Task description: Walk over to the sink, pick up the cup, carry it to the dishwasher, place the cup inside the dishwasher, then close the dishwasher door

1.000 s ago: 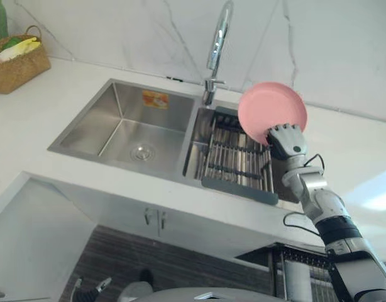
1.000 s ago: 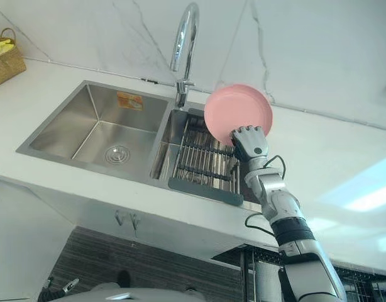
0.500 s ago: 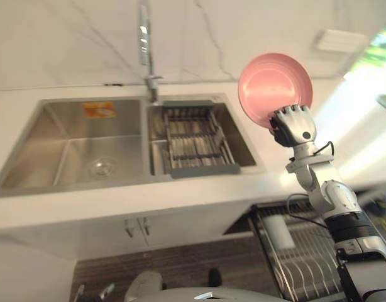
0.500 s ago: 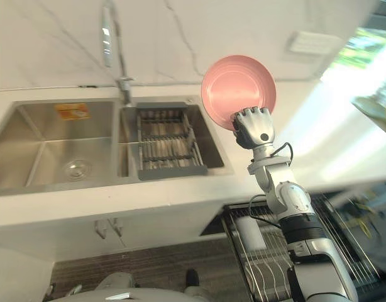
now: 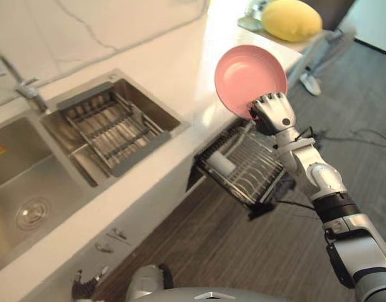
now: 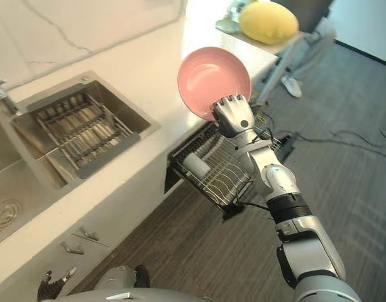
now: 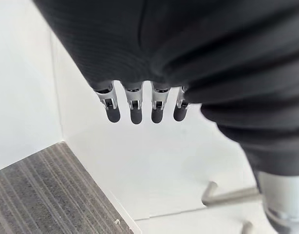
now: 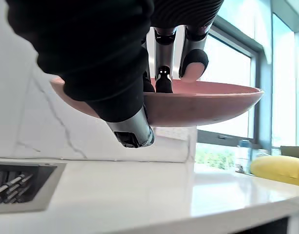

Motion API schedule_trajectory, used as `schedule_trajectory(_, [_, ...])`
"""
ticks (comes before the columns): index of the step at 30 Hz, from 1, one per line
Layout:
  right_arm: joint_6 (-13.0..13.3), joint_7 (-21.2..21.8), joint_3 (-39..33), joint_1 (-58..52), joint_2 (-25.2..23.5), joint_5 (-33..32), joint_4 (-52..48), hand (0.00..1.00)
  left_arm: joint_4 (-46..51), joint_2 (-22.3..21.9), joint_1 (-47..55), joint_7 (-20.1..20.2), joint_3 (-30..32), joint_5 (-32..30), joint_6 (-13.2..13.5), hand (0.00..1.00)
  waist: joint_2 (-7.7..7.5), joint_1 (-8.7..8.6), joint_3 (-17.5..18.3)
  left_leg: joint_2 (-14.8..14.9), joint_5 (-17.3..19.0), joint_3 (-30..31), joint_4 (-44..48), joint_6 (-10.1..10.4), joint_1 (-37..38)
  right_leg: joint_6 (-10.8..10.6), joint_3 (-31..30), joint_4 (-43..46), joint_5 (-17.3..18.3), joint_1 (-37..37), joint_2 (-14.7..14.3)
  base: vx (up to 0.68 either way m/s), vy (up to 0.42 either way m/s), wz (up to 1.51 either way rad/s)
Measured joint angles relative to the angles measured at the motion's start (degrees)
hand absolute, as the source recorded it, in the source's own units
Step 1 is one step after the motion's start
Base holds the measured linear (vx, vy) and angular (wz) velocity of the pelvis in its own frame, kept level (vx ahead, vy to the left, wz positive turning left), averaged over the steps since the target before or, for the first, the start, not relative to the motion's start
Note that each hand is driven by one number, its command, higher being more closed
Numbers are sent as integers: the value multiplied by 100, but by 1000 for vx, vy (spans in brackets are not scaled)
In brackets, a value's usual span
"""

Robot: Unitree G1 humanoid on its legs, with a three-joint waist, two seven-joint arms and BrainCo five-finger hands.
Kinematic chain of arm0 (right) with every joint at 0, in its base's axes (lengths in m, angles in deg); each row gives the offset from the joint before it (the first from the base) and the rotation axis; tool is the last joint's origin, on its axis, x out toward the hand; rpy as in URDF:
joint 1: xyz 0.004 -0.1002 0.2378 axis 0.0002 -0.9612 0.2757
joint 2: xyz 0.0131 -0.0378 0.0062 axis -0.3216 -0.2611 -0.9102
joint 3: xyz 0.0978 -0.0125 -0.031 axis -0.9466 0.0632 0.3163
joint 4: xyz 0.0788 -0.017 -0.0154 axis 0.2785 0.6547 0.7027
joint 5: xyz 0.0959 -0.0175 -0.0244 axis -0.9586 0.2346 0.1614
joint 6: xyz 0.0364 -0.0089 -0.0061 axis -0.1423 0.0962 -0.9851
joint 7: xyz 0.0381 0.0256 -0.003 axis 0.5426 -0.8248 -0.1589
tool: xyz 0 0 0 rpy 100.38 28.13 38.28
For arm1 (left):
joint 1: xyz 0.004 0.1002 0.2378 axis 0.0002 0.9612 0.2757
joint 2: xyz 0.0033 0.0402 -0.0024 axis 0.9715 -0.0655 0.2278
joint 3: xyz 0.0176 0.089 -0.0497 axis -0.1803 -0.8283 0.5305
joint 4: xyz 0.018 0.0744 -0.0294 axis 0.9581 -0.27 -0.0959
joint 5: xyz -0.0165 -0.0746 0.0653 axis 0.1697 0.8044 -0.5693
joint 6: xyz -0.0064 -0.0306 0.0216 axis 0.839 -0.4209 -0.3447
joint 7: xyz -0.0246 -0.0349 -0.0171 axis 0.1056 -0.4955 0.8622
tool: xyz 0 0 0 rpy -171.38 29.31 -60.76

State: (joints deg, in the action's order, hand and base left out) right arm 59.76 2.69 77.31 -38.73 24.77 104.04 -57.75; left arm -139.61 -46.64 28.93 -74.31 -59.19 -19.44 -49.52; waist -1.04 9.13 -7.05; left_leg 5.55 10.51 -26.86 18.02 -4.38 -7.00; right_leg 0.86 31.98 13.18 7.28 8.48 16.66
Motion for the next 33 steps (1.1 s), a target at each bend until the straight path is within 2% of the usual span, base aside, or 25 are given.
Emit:
schedule_trajectory(1, [-2, 35, -44, -36, 41, -49, -4, 100, 10, 36, -5, 43, -6, -10, 12, 0, -85, -4, -17, -6, -65, 73, -13, 75, -15, -30, -5, -196, -168, 19, -26, -157, -343, -33])
schedule_trajectory(2, [5, 63, -103, -123, 137, -157, -25, 100, 4, 67, -11, 67, -1, -65, 14, 0, -205, -34, -13, -44, -139, 270, -14, 187, -108, -158, 13, -411, -398, 59, -129, -119, -308, -12])
schedule_trajectory(3, [-9, 77, -315, -268, 224, -243, -29, 100, -8, 4, -23, 69, -15, -121, 15, 0, -236, -50, -16, -53, -285, 522, -103, 290, -196, -581, -12, -608, -448, 111, -241, -118, -302, 7])
schedule_trajectory(4, [-36, 81, -434, -347, 234, -279, -26, 100, -11, -28, -21, 69, -40, -121, 19, 0, -259, -51, -29, -76, -407, 601, -243, 330, -191, -722, -8, -668, -443, 111, -258, -113, -218, 23])
schedule_trajectory(6, [-156, 102, -753, -567, 233, -298, -4, 100, -28, -203, 44, 69, -48, -120, 4, 0, -365, -72, -80, -190, -952, 733, -861, 423, -145, -1039, 32, -809, -251, 34, -308, -147, -228, 22])
schedule_trajectory(7, [-186, 122, -791, -605, 233, -316, -3, 100, -31, -246, 69, 70, -53, -122, -2, 0, -382, -73, -94, -225, -1076, 779, -1013, 429, -136, -1075, 44, -836, -187, 12, -313, -131, -181, 22])
schedule_trajectory(8, [-239, 201, -896, -798, 219, -430, 8, 100, -44, -377, 153, 72, -57, -231, -2, 0, -356, -79, -123, -224, -1338, 915, -1295, 470, -114, -1057, 121, -843, -153, -27, -400, -101, -124, 23])
schedule_trajectory(10, [-252, 213, -903, -1050, 202, -486, 61, 100, -40, -415, 305, 76, -112, -369, 1, 0, -284, -103, -111, -213, -1476, 1034, -1442, 493, -92, -1054, 174, -828, -154, -6, -474, -110, -81, 28])
schedule_trajectory(13, [-230, 213, -903, -1157, 166, -493, 271, 100, -37, -403, 418, 80, -109, -400, 0, 0, -262, -120, -121, -246, -1594, 1115, -1575, 489, -146, -1032, 195, -825, -169, -67, -485, -82, 27, 19])
schedule_trajectory(18, [-259, 212, -904, -1018, 160, -502, 523, 100, -2, -285, 337, 269, -97, -398, -3, 0, -221, -119, -372, -294, -1726, 1276, -1597, 337, -513, -984, 333, -821, -237, -332, -491, -97, 86, 19])
schedule_trajectory(23, [-483, 207, -877, -121, 184, -687, 981, 100, 84, -113, 80, 419, -89, -316, -2, 0, -45, -42, -882, -279, -1894, 1305, -1578, 232, -943, -946, 335, -837, -439, -732, -524, -74, 91, 2])
schedule_trajectory(26, [-685, 197, -546, 664, 321, -806, 1294, 100, 264, 55, -44, 514, -101, -212, 85, 0, 29, -33, -1228, -268, -1968, 1305, -1576, 173, -1220, -889, 306, -855, -518, -1023, -539, -55, 71, -3])
schedule_trajectory(28, [-742, 200, -321, 1214, 548, -962, 1506, 100, 394, 93, -135, 569, -134, -102, 144, 0, 165, -20, -1438, -270, -2056, 1299, -1636, 131, -1399, -869, 287, -858, -578, -1235, -539, -42, 59, -3])
schedule_trajectory(30, [-810, 202, -85, 1858, 712, -1102, 1821, 100, 446, 100, -255, 561, -317, 26, 219, 0, 365, 19, -1680, -315, -2168, 1280, -1782, 93, -1495, -907, 253, -862, -659, -1409, -508, -22, 76, -3])
schedule_trajectory(33, [-890, 222, 268, 2353, 865, -1301, 1881, 100, 584, 168, -261, 530, -551, 120, 253, 0, 469, 41, -1869, -337, -2277, 1267, -1862, 46, -1695, -907, 153, -845, -677, -1677, -494, 11, 41, -3])
